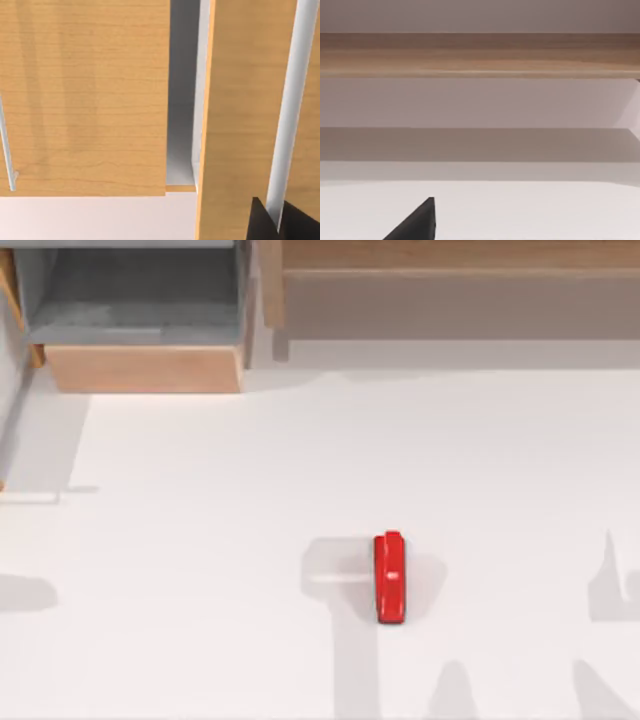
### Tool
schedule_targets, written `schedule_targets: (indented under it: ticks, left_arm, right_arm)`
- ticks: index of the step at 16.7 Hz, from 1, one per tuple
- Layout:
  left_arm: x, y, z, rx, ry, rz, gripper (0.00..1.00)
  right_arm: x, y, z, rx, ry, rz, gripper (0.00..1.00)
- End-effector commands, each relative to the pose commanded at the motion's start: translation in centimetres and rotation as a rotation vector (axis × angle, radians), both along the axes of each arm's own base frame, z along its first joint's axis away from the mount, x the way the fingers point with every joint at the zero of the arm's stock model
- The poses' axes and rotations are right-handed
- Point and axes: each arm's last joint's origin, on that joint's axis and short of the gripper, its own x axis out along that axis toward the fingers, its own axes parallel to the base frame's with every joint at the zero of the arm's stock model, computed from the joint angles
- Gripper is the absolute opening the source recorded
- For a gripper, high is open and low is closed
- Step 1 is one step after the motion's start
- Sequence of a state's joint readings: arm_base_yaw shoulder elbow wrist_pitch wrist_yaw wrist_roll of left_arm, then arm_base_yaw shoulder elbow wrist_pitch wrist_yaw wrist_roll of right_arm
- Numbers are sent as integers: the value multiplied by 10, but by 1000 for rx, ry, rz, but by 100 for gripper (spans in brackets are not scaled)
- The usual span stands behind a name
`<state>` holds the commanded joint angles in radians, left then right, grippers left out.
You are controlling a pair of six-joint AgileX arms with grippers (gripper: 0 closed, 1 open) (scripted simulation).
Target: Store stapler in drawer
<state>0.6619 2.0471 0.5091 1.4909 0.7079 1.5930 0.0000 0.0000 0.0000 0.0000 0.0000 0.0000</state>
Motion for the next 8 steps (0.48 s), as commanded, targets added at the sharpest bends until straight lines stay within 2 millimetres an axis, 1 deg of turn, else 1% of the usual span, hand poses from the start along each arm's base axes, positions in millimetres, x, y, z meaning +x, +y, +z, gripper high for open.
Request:
schedule_targets:
  ticks: [2, 5, 8]
  left_arm:
    - [-7, 0, 1, 3, -3, 1, 0]
    - [-7, 0, 1, 3, -3, 1, 0]
    - [-7, 0, 1, 3, -3, 1, 23]
  right_arm:
    - [0, 0, 0, 0, 0, 0, 100]
    - [0, 0, 0, 0, 0, 0, 100]
    - [0, 0, 0, 0, 0, 0, 100]
